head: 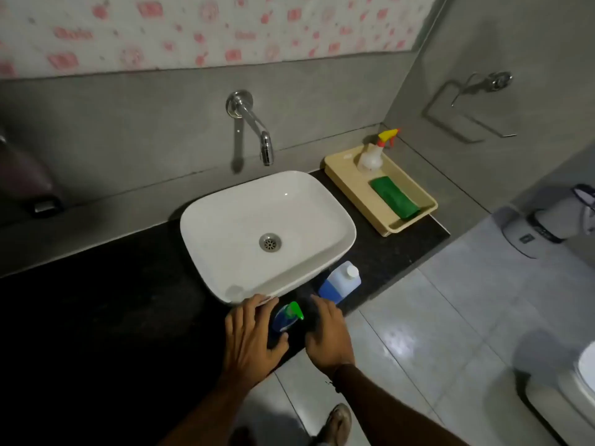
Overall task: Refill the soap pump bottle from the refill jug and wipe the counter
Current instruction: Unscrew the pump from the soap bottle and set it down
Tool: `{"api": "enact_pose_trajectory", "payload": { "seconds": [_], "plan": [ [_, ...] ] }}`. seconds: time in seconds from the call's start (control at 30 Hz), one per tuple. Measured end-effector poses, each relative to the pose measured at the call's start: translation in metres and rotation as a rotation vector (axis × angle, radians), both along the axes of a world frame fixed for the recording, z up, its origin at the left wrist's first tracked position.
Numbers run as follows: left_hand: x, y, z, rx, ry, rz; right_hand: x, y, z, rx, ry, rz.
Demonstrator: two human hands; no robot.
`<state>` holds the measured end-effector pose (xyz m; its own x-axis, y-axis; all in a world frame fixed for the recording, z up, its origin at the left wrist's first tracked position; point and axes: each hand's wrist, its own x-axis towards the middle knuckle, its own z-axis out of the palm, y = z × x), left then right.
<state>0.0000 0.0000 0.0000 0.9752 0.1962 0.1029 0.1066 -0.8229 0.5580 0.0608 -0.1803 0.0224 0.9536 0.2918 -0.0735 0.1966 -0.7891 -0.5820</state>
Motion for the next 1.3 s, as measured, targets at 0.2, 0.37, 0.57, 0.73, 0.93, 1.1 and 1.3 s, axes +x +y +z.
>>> {"api": "enact_pose_trajectory", "payload": {
  "seconds": [0.2, 0.37, 0.57, 0.73, 0.93, 1.1, 1.3],
  "plan": [
    [-0.012, -0.010, -0.027, -0.160, 0.012, 0.033, 0.001, 0.028, -0.003, 0.064, 0.069, 0.029],
    [0.019, -0.031, -0.027, -0.473, 0.108, 0.275, 0.004, 0.041, -0.007, 0.102, 0.047, -0.080],
    [0.031, -0.040, -0.006, -0.501, 0.036, 0.394, 0.013, 0.043, 0.020, 0.274, -0.019, -0.212],
    [0.040, -0.028, 0.043, -0.472, -0.096, 0.241, 0.030, 0.038, 0.078, 0.486, -0.050, -0.145],
    [0.048, -0.005, 0.097, -0.373, -0.136, 0.033, 0.054, 0.016, 0.149, 0.465, 0.129, 0.225],
    [0.044, -0.003, 0.123, -0.378, -0.227, 0.072, 0.063, 0.005, 0.172, 0.633, 0.069, 0.195],
    [0.036, -0.007, 0.141, -0.347, -0.245, 0.036, 0.050, 0.010, 0.186, 0.564, 0.014, 0.244]
  ]
}}
